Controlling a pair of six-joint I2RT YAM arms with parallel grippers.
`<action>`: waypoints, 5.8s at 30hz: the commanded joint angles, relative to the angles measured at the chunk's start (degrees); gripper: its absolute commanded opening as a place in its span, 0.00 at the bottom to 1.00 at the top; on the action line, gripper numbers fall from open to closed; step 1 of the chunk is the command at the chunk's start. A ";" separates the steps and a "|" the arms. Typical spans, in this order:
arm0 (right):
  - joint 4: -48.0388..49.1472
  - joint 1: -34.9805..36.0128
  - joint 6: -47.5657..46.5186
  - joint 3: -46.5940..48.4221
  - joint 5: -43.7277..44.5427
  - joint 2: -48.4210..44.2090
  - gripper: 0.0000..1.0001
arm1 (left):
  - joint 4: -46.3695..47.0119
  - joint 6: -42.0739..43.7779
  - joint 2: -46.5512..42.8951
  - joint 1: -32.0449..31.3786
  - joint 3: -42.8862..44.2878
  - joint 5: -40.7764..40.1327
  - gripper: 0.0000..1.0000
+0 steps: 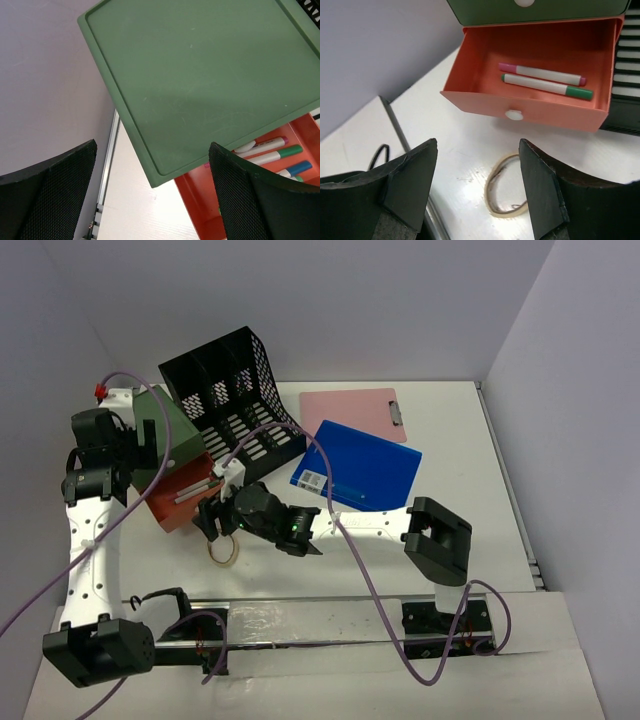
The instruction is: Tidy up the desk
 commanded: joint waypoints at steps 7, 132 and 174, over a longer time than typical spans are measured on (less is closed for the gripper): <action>6.27 -3.19 15.45 -2.15 -5.85 2.60 0.69 | 6.11 0.00 1.62 4.35 -0.85 4.03 0.99; -5.85 -16.37 -0.57 -25.90 18.80 -23.74 0.64 | 36.22 45.97 9.56 -38.19 -40.95 -29.47 0.57; -9.34 -17.18 0.73 -25.24 17.26 -21.90 0.64 | 77.71 61.15 26.36 -33.83 -50.60 -33.38 0.37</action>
